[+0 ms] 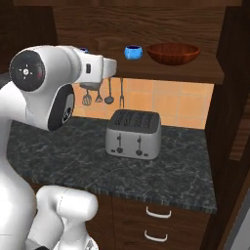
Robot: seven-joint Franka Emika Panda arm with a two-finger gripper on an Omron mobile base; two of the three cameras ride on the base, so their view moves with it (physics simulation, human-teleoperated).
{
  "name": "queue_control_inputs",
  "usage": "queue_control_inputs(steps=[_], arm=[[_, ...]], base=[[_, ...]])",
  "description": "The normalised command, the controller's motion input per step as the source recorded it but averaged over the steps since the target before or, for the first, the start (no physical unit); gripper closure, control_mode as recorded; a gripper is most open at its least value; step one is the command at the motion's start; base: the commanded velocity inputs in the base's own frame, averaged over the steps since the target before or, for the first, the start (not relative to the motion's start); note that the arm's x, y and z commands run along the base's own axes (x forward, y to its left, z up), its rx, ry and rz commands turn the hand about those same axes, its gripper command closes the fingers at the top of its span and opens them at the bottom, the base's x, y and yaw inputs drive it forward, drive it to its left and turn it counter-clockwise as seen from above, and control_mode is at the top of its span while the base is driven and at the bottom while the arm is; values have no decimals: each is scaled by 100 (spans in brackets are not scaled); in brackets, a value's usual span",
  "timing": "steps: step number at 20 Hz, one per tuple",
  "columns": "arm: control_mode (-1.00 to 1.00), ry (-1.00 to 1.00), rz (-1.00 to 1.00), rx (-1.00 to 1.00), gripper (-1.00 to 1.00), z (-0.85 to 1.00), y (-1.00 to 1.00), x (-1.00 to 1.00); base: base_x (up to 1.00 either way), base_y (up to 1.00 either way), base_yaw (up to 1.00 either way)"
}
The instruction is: Gather all objects into one cabinet and sort the glasses and bowls to opposite sides.
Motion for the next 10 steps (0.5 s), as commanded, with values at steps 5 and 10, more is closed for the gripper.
queue_control_inputs(steps=[5, 10], arm=[[-100, -6, 4, 0, 100, 0, 27, 14], [-100, -7, 6, 0, 100, -1, 30, 59]], base=[[0, 0, 0], [0, 0, 0]])
